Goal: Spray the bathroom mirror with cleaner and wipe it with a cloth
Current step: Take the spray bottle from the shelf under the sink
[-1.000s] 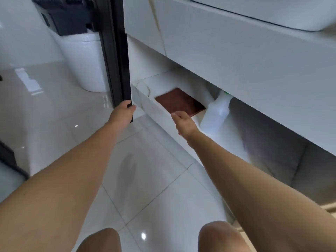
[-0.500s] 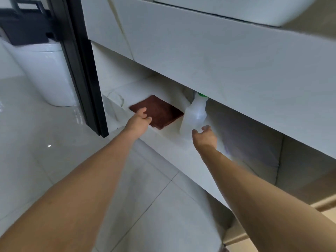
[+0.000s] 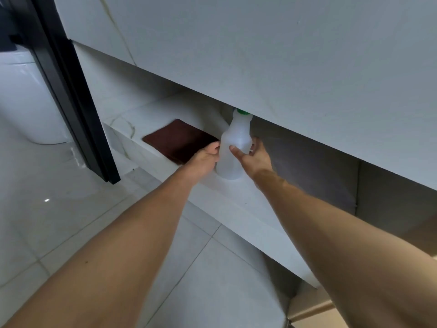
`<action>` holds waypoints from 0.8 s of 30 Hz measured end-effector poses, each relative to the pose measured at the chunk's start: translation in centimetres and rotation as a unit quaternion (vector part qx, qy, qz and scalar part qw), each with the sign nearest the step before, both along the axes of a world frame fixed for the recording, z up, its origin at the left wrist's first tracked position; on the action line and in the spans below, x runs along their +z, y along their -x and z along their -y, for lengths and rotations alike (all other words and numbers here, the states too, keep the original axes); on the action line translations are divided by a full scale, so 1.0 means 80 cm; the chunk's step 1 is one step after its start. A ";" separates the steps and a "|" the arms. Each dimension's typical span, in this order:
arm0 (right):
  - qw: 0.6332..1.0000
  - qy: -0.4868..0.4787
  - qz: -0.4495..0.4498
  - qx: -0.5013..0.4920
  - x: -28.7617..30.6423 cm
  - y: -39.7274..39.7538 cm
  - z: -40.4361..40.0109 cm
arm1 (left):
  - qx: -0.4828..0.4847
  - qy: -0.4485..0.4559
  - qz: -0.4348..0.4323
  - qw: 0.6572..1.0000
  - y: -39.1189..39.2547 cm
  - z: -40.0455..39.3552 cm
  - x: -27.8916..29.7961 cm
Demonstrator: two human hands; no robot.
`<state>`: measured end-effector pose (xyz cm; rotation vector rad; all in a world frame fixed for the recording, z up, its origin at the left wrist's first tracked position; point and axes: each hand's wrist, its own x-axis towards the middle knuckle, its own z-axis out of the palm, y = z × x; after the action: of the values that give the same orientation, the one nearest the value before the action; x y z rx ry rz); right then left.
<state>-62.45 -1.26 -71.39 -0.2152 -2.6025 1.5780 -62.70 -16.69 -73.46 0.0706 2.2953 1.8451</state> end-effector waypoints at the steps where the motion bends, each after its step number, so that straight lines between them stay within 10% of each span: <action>1: 1.000 0.003 0.000 -0.006 -0.001 0.001 -0.001 | 0.005 -0.014 0.005 1.000 -0.001 0.000 -0.001; 18: 0.998 0.032 0.055 0.022 0.017 -0.007 0.001 | 0.003 0.020 -0.001 1.000 -0.026 -0.003 0.001; 24: 0.948 0.276 0.156 -0.009 0.007 -0.017 -0.006 | -0.002 0.099 -0.017 0.995 -0.033 0.005 0.014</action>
<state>-61.10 -0.78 -70.84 -0.5643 -2.2638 2.4051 -60.02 -17.08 -72.32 0.0786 2.4853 1.6157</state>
